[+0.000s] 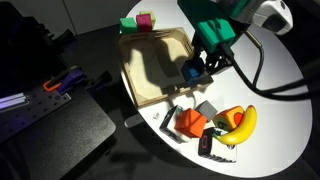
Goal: Remove the blue block from the box
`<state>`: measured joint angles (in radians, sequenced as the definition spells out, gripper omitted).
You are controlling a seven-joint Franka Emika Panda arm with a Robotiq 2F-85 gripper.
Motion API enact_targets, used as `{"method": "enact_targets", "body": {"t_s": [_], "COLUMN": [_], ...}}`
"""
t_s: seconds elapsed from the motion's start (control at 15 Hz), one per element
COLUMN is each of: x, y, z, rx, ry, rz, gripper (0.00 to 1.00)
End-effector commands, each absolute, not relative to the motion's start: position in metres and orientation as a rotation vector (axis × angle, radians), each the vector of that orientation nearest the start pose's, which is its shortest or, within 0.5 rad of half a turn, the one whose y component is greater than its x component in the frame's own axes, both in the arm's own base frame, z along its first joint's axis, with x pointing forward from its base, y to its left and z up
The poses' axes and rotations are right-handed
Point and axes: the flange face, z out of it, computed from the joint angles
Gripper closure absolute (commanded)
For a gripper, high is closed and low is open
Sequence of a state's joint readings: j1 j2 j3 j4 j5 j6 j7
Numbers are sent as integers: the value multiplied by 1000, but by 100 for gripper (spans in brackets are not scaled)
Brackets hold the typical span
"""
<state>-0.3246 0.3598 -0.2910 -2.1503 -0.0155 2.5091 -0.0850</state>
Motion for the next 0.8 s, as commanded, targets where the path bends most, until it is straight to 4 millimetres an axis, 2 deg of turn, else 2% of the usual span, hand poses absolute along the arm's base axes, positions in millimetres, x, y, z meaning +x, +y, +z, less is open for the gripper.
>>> {"method": "enact_targets", "body": {"t_s": [0.0,0.27,0.33,0.4,0.6,0.73], "x": [451,431,428,426,424,427], "y": [-359,-386,-390,-391,-387,-380], "z": [254,256,256,257,260,263], "rx": [-3091,-3044,-3036,-3031,-3021,-3023], "ry": [950,1081,1096,1101,1083,1040], "rz": [13,-8,-11,-10,-29,-49], "gripper": [69,69,19,19,0,0]}}
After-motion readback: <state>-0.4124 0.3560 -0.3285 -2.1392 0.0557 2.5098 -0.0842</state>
